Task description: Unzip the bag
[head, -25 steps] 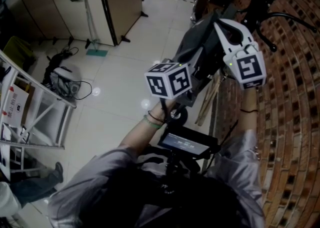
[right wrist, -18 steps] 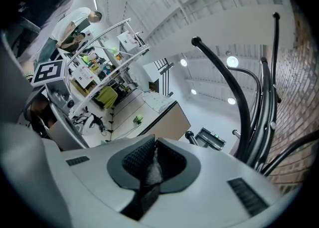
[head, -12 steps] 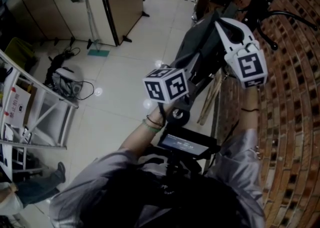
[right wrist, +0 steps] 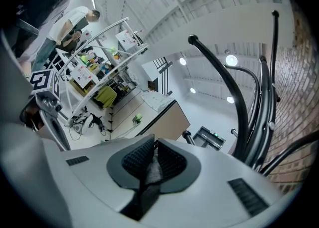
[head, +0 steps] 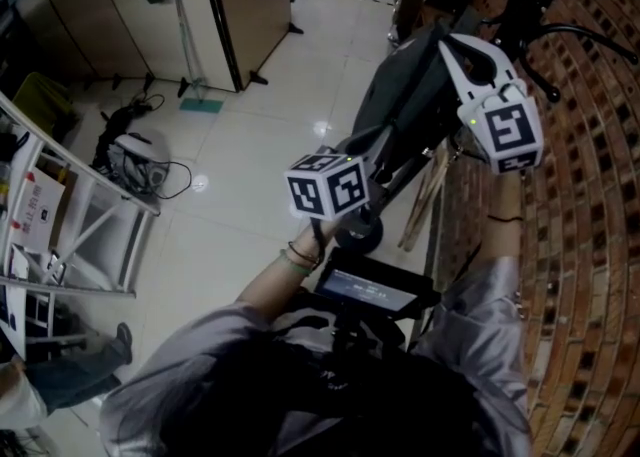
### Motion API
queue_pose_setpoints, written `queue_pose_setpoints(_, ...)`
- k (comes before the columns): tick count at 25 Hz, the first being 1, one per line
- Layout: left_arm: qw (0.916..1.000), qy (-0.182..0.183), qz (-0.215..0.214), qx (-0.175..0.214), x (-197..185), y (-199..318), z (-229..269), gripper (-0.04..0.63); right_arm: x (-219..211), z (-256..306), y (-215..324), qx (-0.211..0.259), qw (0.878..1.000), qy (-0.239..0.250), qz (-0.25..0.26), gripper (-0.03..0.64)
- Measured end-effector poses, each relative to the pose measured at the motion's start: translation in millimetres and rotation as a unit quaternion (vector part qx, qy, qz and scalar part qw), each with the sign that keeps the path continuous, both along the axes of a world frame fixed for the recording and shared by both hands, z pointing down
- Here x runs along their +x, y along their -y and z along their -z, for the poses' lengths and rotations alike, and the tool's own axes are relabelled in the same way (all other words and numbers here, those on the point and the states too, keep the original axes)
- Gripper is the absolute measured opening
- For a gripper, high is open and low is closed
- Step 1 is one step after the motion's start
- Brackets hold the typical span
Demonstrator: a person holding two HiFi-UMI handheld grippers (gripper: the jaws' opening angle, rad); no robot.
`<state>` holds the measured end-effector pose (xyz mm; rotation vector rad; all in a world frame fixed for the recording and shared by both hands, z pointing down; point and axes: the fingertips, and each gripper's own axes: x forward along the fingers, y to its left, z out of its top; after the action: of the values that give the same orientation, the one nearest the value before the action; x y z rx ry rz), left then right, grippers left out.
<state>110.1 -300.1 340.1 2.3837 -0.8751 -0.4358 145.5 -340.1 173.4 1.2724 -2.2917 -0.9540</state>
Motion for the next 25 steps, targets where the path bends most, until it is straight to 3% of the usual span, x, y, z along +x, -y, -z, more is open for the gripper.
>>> queue_pose_setpoints(17, 0.9995, 0.031, -0.01, -0.005, -9, -9, -33, 0.003, 1, 3, 3, -0.01, 1.0, -0.009, 0.0, 0.037)
queue_pose_setpoints(25, 0.9987, 0.048, -0.011, -0.016, -13, -16, -52, 0.003, 0, 15, 10, 0.005, 1.0, -0.015, -0.025, 0.037)
